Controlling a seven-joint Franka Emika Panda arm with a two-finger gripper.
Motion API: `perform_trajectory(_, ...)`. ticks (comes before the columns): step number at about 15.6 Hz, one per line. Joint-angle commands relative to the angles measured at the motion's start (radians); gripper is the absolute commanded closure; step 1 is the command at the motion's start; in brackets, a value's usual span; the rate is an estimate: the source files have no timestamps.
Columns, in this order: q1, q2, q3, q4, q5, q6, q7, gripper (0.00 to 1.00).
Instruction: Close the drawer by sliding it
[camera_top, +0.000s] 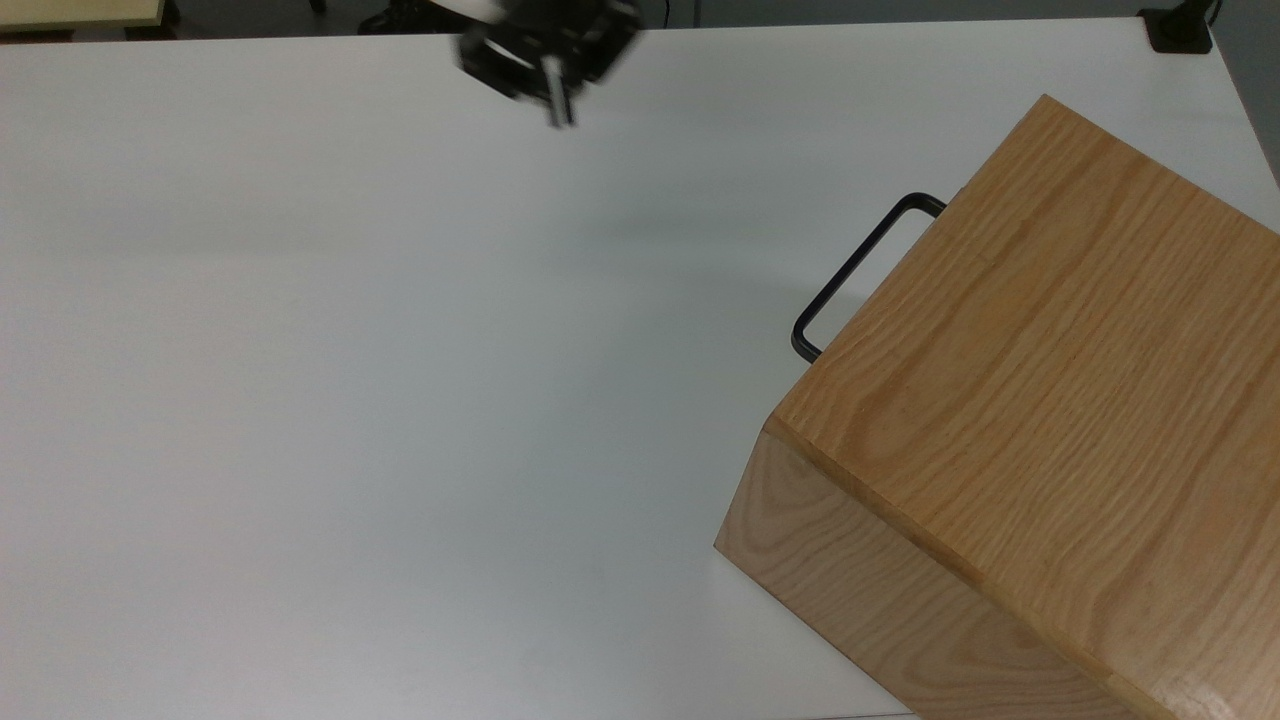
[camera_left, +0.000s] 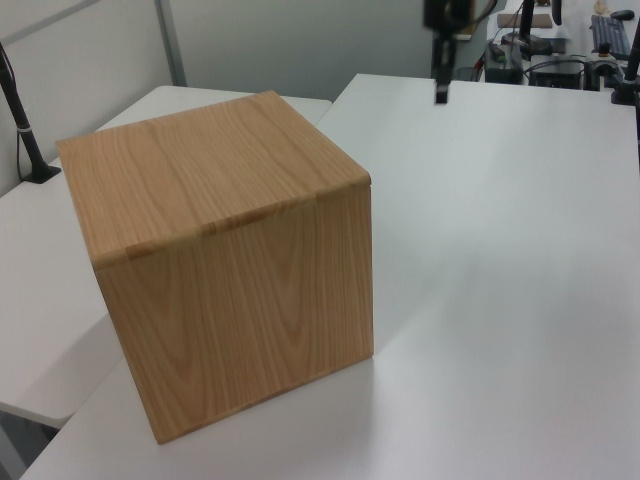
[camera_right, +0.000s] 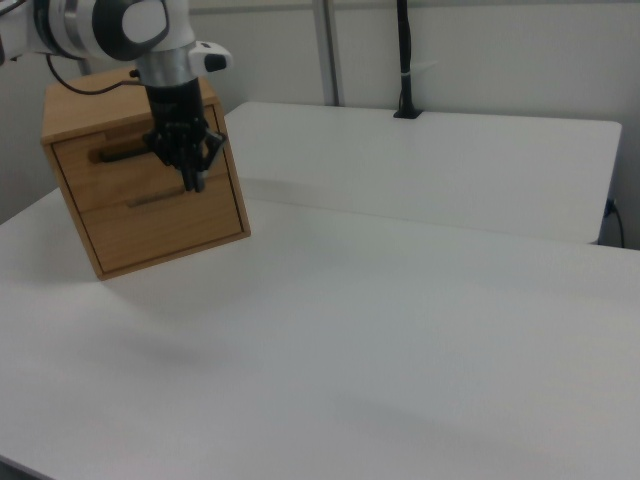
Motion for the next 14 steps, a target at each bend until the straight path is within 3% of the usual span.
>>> perform_trajectory(1, -0.09, -0.103, 0.02, -0.114, -0.037, -0.013, 0.104, 0.18)
perform_trajectory(2, -0.107, -0.119, 0.02, -0.114, -0.037, -0.015, 0.143, 0.0)
perform_trajectory(4, -0.127, -0.139, 0.003, -0.114, -0.04, -0.018, 0.166, 0.0)
perform_trajectory(8, -0.036, -0.139, -0.107, -0.115, -0.083, -0.008, 0.198, 0.0)
perform_trajectory(14, -0.032, -0.136, -0.118, -0.114, -0.071, -0.007, 0.226, 0.0)
